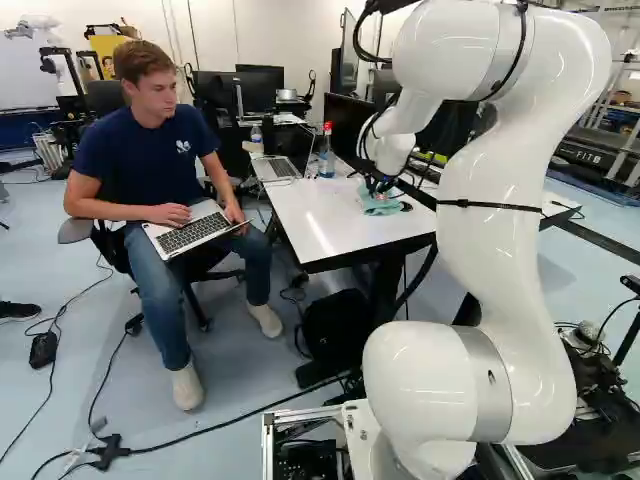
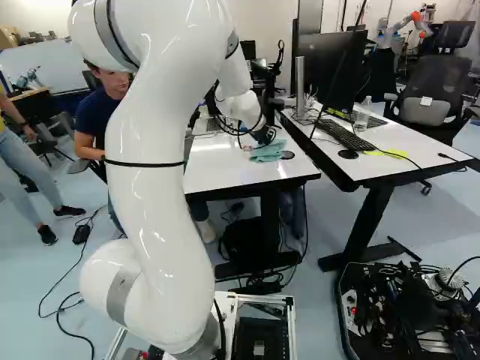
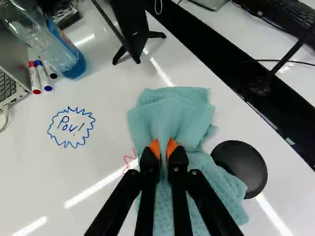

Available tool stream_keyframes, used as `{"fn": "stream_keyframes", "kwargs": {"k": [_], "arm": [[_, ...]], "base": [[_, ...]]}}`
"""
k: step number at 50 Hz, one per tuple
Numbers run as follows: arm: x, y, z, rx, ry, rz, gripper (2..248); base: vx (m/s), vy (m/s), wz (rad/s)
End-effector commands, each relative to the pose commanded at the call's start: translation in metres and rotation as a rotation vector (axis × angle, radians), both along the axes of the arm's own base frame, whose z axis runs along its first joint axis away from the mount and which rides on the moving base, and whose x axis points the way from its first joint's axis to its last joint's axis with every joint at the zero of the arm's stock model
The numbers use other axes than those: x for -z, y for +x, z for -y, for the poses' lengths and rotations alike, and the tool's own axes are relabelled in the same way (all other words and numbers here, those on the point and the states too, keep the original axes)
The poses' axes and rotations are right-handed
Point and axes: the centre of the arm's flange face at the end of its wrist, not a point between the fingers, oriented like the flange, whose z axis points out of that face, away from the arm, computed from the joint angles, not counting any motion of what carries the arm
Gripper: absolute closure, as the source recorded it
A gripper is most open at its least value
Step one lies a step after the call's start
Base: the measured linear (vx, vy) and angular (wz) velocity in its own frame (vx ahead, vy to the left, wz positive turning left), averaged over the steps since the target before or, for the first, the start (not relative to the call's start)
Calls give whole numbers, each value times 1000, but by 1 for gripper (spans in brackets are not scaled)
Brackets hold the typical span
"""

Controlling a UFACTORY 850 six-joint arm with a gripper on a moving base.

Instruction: Clean the table with the green towel

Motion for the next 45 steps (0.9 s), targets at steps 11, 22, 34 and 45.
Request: {"fn": "stream_keyframes", "kwargs": {"k": [11,22,34,45], "arm": [[0,-2,-19,-30,1,-4,214],[-1,-11,-38,-57,2,-12,214],[-3,-30,-51,-74,4,-25,214],[-4,-51,-54,-75,6,-36,214]], "base": [[0,0,0],[0,0,0],[0,0,0],[0,0,0]]}}
